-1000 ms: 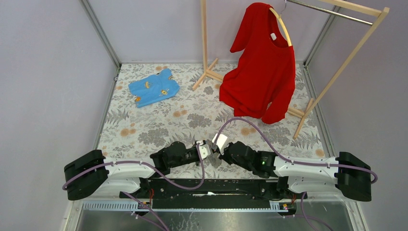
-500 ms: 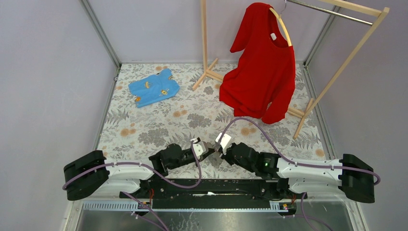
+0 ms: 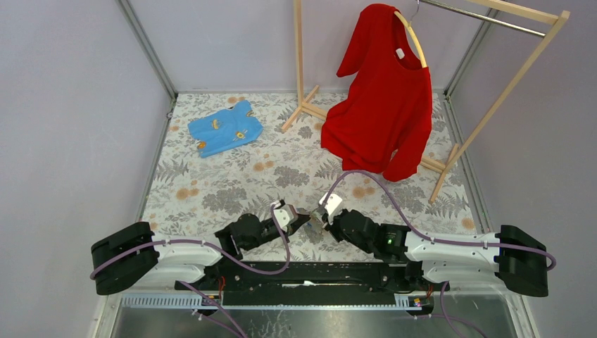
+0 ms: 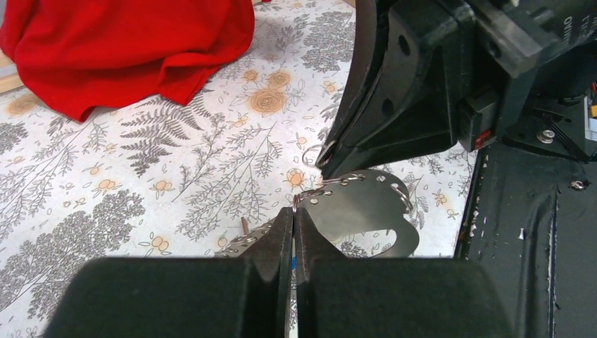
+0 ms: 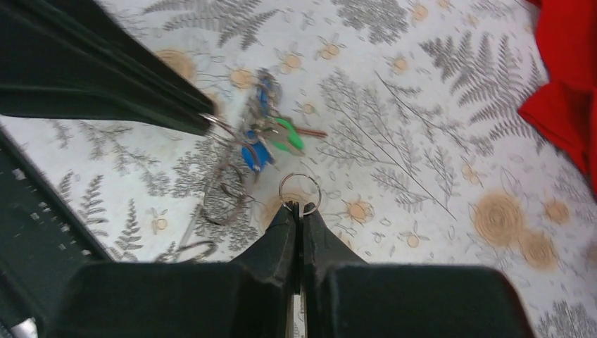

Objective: Remove the keys from the keyring

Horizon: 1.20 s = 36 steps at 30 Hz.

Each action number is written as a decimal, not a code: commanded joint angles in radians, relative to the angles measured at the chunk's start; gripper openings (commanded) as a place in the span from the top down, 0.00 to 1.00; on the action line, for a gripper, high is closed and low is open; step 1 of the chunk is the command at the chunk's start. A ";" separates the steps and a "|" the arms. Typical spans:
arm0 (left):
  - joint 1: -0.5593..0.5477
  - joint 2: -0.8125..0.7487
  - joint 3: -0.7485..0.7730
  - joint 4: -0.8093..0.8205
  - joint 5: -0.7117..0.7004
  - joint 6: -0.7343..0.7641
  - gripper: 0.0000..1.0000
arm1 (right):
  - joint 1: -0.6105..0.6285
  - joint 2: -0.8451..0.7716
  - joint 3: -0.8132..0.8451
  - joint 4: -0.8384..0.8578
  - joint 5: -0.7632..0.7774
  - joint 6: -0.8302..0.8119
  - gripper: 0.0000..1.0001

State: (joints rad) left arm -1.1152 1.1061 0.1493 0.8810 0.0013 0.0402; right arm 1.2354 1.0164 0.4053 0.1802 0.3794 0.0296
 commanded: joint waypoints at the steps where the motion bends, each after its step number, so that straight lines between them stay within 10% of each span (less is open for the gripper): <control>1: 0.002 -0.034 -0.007 0.050 -0.057 -0.027 1.00 | 0.001 0.000 0.042 -0.096 0.226 0.152 1.00; 6: 0.002 -0.031 -0.002 0.033 -0.079 -0.031 1.00 | -0.109 0.022 0.098 -0.278 0.279 0.376 0.99; 17: 0.003 0.023 0.028 0.036 -0.067 -0.032 1.00 | -0.212 -0.023 0.193 -0.410 0.105 0.443 0.30; 26: 0.003 0.095 0.032 0.094 -0.036 -0.037 1.00 | -0.212 -0.168 0.246 -0.356 -0.183 0.339 0.26; 36: 0.003 0.122 0.033 0.130 -0.040 -0.069 1.00 | -0.211 0.041 0.297 -0.316 -0.376 0.293 0.36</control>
State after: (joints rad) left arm -1.1152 1.2144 0.1642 0.9890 -0.0486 -0.0063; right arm 1.0256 1.0065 0.6621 -0.1673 0.0849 0.3492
